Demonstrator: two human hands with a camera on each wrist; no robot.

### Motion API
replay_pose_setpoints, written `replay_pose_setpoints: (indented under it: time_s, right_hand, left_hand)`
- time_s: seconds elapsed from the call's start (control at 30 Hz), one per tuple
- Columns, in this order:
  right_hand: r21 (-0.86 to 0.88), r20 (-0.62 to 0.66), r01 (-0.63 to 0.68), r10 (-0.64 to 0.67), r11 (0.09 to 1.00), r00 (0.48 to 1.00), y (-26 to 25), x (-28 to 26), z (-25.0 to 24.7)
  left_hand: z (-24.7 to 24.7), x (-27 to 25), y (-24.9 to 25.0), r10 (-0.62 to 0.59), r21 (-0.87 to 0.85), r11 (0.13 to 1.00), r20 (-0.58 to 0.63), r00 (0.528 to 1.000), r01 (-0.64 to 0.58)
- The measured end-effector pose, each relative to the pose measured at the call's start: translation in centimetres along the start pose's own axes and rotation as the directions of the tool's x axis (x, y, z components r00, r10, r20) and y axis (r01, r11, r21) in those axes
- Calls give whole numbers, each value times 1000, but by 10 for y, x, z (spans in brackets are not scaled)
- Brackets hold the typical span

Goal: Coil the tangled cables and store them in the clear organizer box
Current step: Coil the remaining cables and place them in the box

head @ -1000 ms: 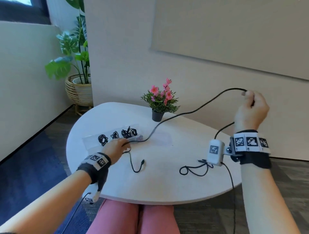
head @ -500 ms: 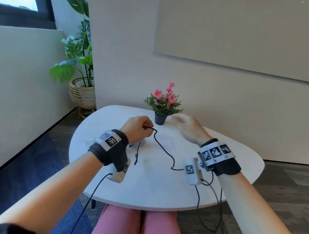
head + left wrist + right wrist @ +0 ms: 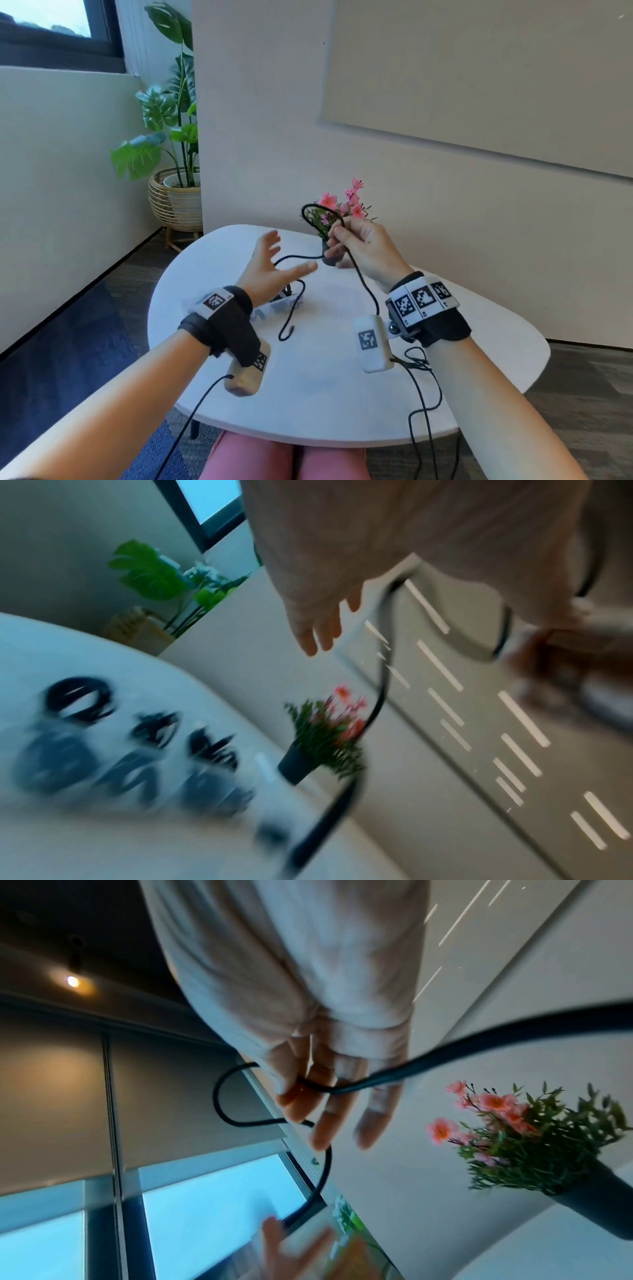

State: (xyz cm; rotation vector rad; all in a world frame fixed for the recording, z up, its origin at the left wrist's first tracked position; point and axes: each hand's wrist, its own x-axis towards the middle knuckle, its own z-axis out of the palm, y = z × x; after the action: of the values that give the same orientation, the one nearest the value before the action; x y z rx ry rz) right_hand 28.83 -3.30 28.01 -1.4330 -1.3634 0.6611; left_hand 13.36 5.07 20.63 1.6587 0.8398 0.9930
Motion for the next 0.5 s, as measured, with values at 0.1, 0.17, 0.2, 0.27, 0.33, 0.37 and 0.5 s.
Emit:
replay_pose_setpoints:
  time_s: [0.1, 0.17, 0.2, 0.27, 0.33, 0.37, 0.5]
  right_hand:
    - [187, -82, 42, -27, 982, 996, -15, 6, -9]
    - [288, -129, 65, -29, 955, 991, -25, 11, -16]
    - [322, -149, 77, -29, 944, 988, -28, 14, -20]
    - [317, -199, 97, -34, 943, 979, -33, 21, -30]
    - [260, -267, 93, -21, 961, 963, -33, 28, -40]
    - [231, -305, 80, -6, 970, 952, -32, 32, -45]
    - [78, -411, 62, -25, 995, 911, -22, 54, -56]
  left_hand:
    - [6, -8, -28, -140, 42, 990, 206, 968, 135]
    - [11, -9, -45, -187, 157, 977, 321, 929, 143]
    - [15, -9, -49, -165, 205, 974, 361, 918, 94]
    - [19, -8, -45, -97, 274, 962, 356, 929, -5]
    - [14, -6, -31, -33, 195, 980, 296, 955, -27]
    - [9, -5, -21, -8, 135, 990, 255, 967, -28]
    - [-10, 15, 11, 92, -24, 996, 76, 993, -91]
